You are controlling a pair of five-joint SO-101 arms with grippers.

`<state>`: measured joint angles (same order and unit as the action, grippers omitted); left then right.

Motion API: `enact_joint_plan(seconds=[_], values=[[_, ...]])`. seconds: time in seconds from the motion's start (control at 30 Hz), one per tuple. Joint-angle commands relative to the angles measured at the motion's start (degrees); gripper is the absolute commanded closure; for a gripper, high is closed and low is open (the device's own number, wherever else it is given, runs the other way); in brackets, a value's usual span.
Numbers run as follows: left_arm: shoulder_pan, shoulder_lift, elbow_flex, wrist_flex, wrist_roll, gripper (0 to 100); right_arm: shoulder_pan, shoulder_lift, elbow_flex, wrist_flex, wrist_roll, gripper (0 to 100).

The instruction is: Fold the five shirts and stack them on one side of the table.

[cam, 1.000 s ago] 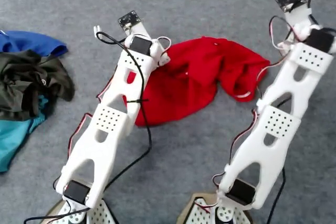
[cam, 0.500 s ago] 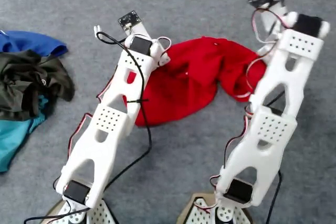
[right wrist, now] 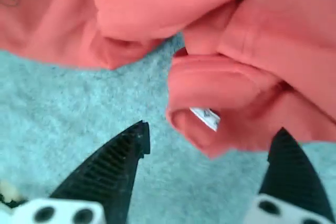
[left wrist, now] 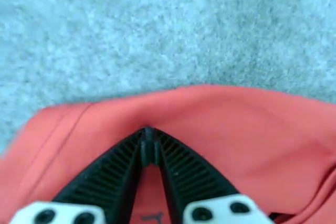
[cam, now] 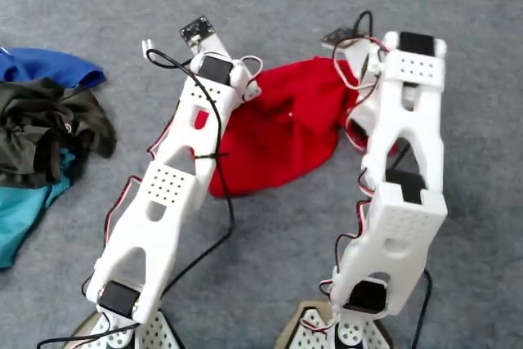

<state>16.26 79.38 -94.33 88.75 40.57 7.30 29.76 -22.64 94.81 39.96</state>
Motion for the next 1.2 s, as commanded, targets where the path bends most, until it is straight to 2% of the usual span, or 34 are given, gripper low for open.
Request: enact_joint_plan(seconds=[0.0,0.07,0.13,0.3,0.37,0.7,0.87,1.07,1.17], values=[[-0.8,-1.1,-1.4,-0.7,-0.5,98,-1.0,-4.0,4.8,-6.7,-1.8,63.1],[-0.8,-1.1,-1.4,-0.7,-0.5,98,-0.6,-3.0,8.6,-11.3,-2.2,63.5],[-0.8,-1.1,-1.4,-0.7,-0.5,98,0.2,-1.5,11.0,-14.2,-2.3,68.3],[-0.8,-1.1,-1.4,-0.8,-0.5,98,4.7,0.0,11.6,-15.0,-2.3,94.2],[-0.7,-1.1,-1.4,-0.9,-0.6,98,7.2,-0.8,11.6,-14.7,-1.6,99.5],[-0.6,-1.0,-1.4,-1.0,-0.6,98,18.8,-4.9,10.8,-12.6,15.6,98.0],[-0.5,-0.9,-1.4,-1.0,-0.6,98,25.5,-4.8,7.4,-13.2,28.8,97.8],[-0.5,-0.9,-1.4,-0.9,-0.6,98,29.0,-1.5,2.2,-25.7,29.8,95.6],[-0.5,-0.9,-1.4,-0.9,-0.6,98,28.5,-0.6,-1.2,-27.6,22.9,86.8]])
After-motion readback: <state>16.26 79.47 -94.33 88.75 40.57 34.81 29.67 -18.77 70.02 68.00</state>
